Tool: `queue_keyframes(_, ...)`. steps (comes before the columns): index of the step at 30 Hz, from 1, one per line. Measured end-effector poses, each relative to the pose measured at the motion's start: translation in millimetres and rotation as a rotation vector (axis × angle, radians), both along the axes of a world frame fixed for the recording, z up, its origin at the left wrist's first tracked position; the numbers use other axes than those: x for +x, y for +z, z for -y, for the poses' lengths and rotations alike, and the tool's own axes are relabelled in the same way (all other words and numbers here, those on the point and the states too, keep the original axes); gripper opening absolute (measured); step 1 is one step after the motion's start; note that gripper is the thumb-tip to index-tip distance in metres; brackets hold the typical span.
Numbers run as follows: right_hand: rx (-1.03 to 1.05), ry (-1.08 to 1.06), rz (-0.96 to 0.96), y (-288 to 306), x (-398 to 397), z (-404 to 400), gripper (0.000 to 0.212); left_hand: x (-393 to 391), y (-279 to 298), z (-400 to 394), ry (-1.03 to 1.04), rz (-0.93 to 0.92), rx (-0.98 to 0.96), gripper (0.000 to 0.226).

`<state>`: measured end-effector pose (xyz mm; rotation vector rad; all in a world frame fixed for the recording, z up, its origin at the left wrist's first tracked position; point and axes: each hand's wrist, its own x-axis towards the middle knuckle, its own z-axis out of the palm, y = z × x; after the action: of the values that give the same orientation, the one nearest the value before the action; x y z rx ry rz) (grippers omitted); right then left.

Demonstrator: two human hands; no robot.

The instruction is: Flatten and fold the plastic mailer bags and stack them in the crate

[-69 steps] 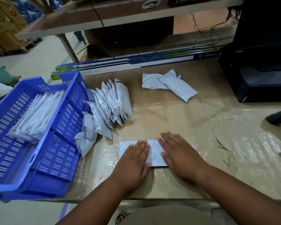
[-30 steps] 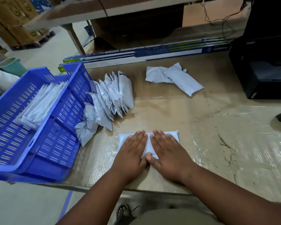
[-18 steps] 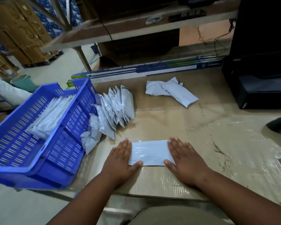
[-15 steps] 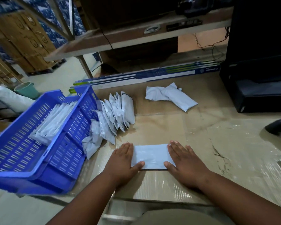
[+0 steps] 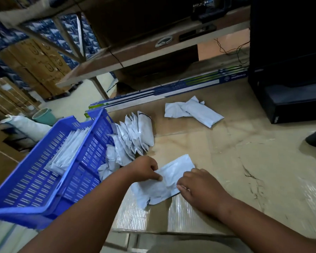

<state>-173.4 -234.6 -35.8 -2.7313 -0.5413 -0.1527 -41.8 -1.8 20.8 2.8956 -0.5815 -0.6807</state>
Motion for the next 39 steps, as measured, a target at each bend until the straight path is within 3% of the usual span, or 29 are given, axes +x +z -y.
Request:
queue_keyframes(8,0.081,0.168,0.037,44.3,47.4,-65.4,0.036,-6.8,88.5,-55.2,0.278,0.03,-0.097,0.016)
queue_keyframes(15,0.176,0.345,0.167,124.7,105.3,-169.0,0.032,-16.0,186.7,-156.4,0.482,0.211,0.005,0.03)
queue_keyframes(21,0.115,0.476,0.261,210.6,164.2,-293.9,0.06,-31.6,226.9,-264.9,0.588,0.324,0.0,0.03)
queue_keyframes(25,-0.122,0.642,0.1,250.4,199.5,-386.1,0.065,-35.5,209.4,-329.6,0.653,0.344,-0.04,0.037)
queue_keyframes(30,-0.447,0.632,-0.09,240.7,247.0,-470.9,0.045,-25.0,175.8,-392.7,0.734,0.319,-0.126,0.035)
queue_keyframes(34,-0.482,0.623,-0.308,214.1,272.6,-509.3,0.016,-12.8,154.5,-424.5,0.69,0.238,-0.049,0.027)
queue_keyframes(39,-0.429,0.597,-0.584,177.9,288.4,-556.4,0.015,2.5,146.3,-452.6,0.597,0.029,0.13,0.045)
